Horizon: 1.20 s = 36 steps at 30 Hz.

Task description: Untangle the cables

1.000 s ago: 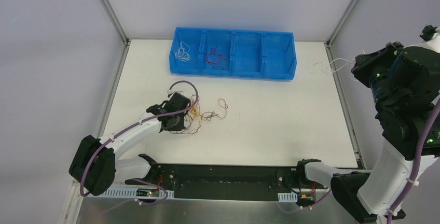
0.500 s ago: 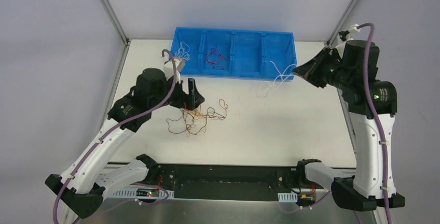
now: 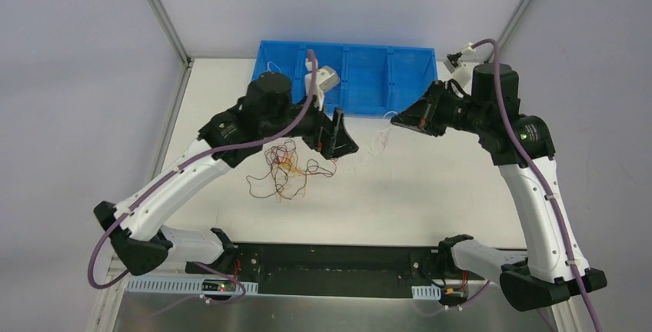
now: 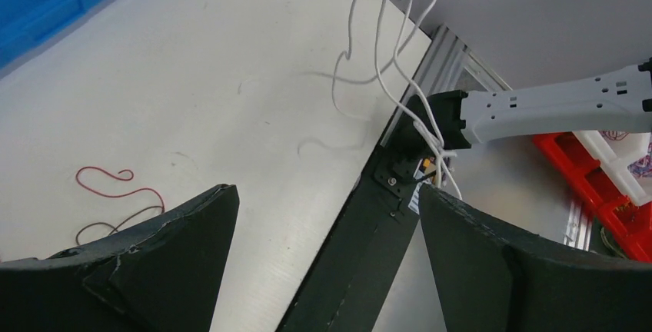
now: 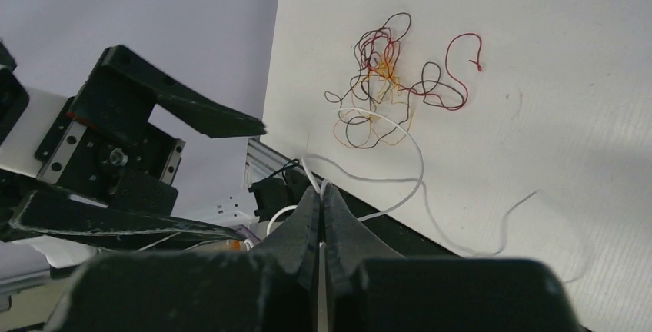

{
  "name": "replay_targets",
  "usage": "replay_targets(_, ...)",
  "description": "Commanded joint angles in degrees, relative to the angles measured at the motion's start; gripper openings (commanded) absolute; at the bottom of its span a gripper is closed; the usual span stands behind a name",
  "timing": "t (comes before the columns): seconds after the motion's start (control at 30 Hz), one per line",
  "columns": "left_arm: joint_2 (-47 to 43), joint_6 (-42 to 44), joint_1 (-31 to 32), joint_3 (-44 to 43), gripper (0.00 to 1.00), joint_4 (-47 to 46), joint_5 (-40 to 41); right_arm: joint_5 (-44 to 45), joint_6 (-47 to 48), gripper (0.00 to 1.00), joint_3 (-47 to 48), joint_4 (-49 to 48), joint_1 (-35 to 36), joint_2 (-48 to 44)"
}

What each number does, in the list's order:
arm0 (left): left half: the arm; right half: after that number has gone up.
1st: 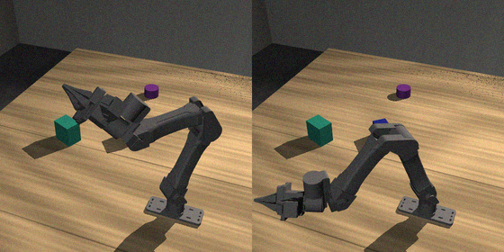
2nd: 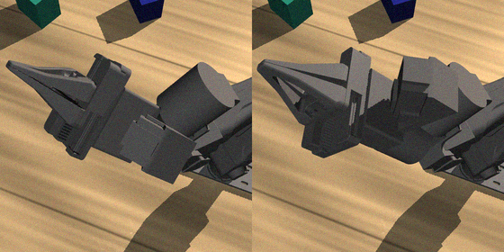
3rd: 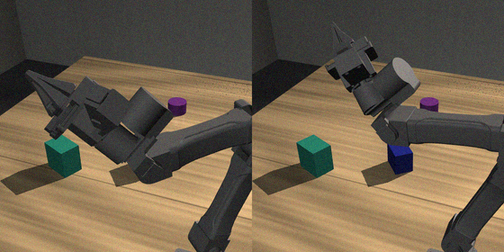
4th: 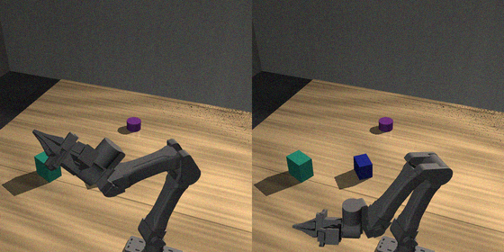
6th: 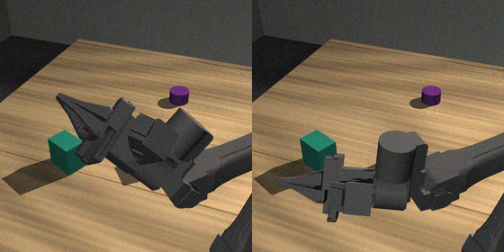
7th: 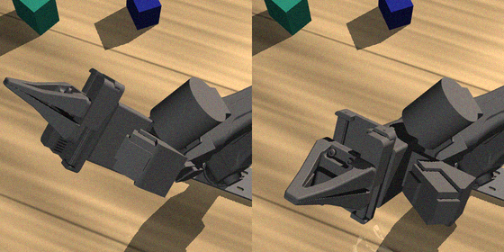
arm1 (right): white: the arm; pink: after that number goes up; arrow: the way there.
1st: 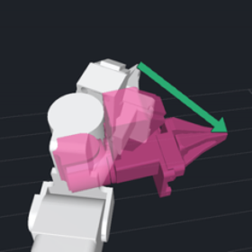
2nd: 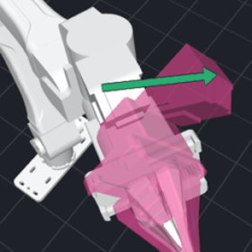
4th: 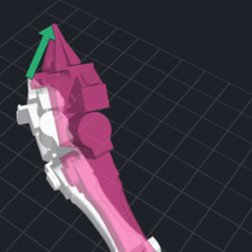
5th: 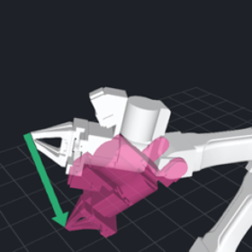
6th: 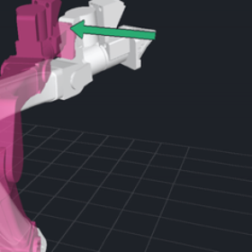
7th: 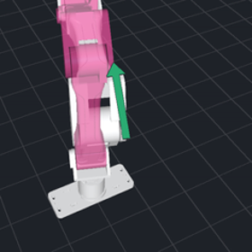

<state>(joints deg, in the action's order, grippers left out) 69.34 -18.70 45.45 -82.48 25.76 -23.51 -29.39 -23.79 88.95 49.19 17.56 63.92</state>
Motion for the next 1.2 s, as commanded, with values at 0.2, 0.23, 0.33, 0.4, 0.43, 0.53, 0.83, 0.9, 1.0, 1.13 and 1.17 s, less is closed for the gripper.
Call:
replay_targets(0.2,6.5,4.0,7.1,-4.6,0.89,-3.4,1.6,-1.1,3.7,0.0,-0.2,-2.1,9.2,1.6)
replay_targets(0.23,6.3,4.4,7.2,-4.2,0.88,-3.8,1.6,-0.7,4.1,0.0,-0.2,-2.0,10.1,1.9)
replay_targets(0.33,4.5,5.7,7.3,-2.7,0.85,-4.6,2.5,0.3,5.1,0.0,0.3,-1.4,12.0,2.3)
replay_targets(0.4,2.4,7.3,7.3,-1.2,0.84,-4.7,4.8,0.8,5.7,0.0,0.6,-0.8,12.5,2.4)
replay_targets(0.43,1.0,8.3,7.2,-0.4,0.84,-4.6,6.3,1.1,6.1,0.0,1.0,-0.3,12.6,2.4)
replay_targets(0.53,-3.7,10.1,6.0,2.7,0.84,-3.7,12.7,1.7,7.7,0.0,2.2,1.2,12.6,2.3)
replay_targets(0.83,-4.8,5.7,2.8,3.0,0.92,-4.5,2.1,0.3,7.4,0.0,1.5,0.5,14.5,3.3)
replay_targets(0.9,-2.3,6.1,4.5,2.0,0.91,-4.7,1.9,0.6,7.1,0.0,1.6,0.0,15.9,3.6)
replay_targets(1.0,1.2,6.1,5.8,0.8,0.88,-5.5,1.2,1.3,7.1,0.0,2.2,0.2,17.4,4.1)
replay_targets(1.13,4.2,6.6,8.1,1.2,0.81,-6.3,-0.3,1.7,6.8,0.0,3.1,-0.4,18.7,4.6)
replay_targets(1.17,4.5,6.7,8.7,1.7,0.77,-6.8,0.0,1.4,6.5,0.0,3.3,-0.7,18.9,4.7)
